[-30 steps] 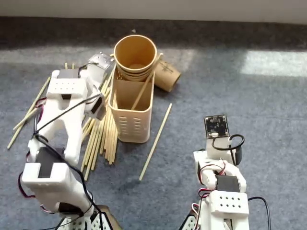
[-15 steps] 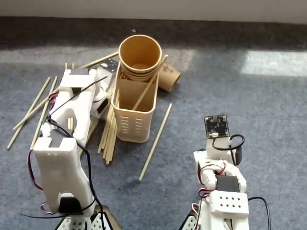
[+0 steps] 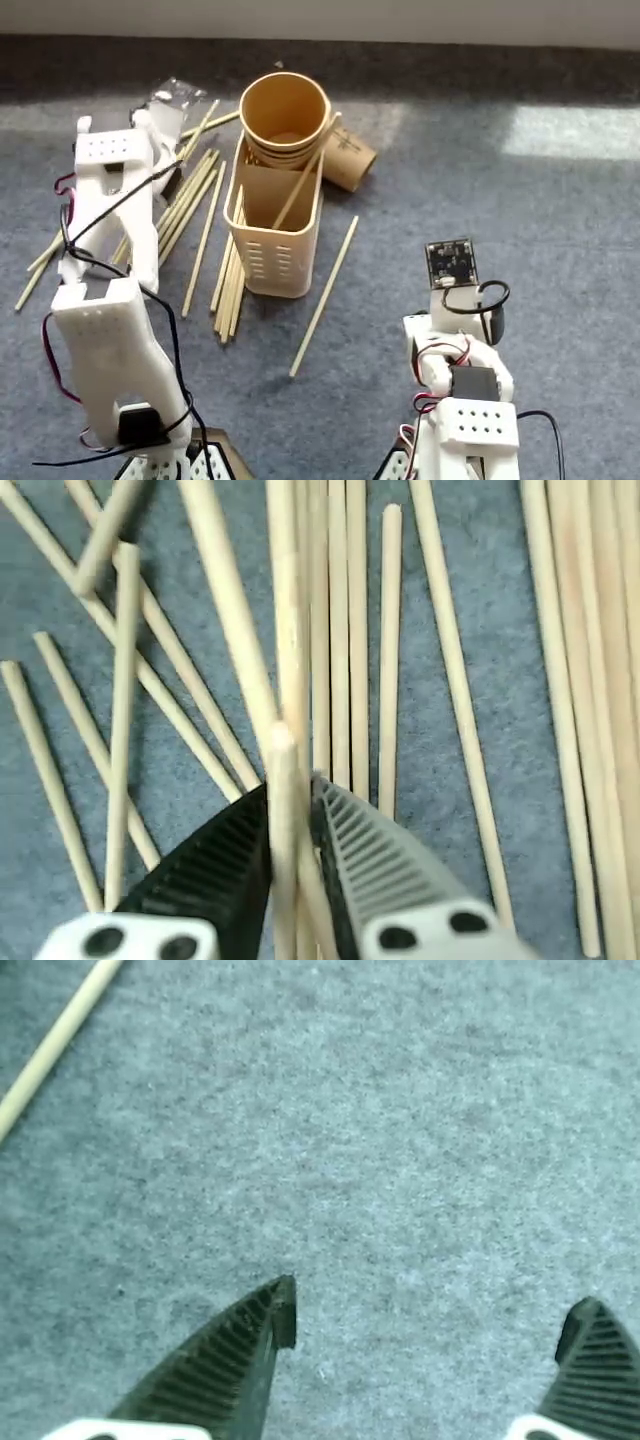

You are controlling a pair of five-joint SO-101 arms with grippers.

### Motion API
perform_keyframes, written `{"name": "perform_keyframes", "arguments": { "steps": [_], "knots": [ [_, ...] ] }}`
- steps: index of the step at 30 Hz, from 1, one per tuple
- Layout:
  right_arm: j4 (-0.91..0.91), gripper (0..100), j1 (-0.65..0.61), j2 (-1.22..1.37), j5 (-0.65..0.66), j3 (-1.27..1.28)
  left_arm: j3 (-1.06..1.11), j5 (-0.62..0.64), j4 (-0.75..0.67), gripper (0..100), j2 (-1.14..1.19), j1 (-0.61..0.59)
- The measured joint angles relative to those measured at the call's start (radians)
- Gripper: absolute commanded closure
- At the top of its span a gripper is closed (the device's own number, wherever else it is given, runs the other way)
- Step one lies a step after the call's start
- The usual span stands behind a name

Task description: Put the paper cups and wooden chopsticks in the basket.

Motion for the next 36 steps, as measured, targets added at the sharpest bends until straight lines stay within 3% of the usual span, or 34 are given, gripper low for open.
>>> {"name": "perform_keyframes", "arguments": {
  "steps": [8,12,26,36],
  "knots": [
    [0.000,60.5,0.000,0.000,0.000,0.000,-0.609,0.086,0.321,100,0.000,0.005],
    [0.000,60.5,0.000,0.000,0.000,0.000,-0.824,0.172,0.356,100,-0.006,0.037],
    [0.000,60.5,0.000,0.000,0.000,0.000,-0.980,0.359,0.362,100,-0.279,0.301],
    [0.000,60.5,0.000,0.000,0.000,0.000,-1.000,0.381,0.362,100,-0.434,0.503]
  ]
}}
